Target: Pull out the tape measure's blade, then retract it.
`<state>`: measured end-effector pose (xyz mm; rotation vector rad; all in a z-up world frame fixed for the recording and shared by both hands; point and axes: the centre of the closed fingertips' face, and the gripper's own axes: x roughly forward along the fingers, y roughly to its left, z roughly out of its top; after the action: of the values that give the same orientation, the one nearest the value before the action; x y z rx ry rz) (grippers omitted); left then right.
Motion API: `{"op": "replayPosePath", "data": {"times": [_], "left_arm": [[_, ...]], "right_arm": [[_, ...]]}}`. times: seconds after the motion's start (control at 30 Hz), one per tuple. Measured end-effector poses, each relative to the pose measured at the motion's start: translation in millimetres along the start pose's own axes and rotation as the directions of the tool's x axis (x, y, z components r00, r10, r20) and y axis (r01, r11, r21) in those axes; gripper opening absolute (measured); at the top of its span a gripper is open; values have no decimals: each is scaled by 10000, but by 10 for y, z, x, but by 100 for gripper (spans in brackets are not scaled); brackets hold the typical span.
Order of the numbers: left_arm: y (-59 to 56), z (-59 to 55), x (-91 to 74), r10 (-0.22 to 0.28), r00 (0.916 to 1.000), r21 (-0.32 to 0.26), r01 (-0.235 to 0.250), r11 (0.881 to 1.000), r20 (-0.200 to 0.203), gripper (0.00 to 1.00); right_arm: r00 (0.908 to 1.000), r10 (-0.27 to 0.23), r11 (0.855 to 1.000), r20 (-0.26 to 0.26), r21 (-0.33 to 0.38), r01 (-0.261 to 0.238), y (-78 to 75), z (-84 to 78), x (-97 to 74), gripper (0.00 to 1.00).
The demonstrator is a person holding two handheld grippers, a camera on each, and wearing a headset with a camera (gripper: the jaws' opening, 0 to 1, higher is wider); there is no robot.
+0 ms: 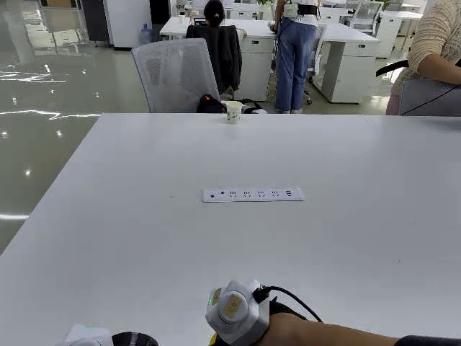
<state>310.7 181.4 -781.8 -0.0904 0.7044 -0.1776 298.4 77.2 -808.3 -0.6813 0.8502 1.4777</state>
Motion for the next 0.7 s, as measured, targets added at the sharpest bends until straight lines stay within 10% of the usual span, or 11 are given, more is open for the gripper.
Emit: {"op": "replayPosePath", "data": {"times": [0.7], "left_arm": [[-3, 2, -4, -34, 10000, -2, 34, 10000, -26, 61]], "right_arm": [[9998, 61, 10000, 201, 19, -62, 13, 85, 60, 11]]}}
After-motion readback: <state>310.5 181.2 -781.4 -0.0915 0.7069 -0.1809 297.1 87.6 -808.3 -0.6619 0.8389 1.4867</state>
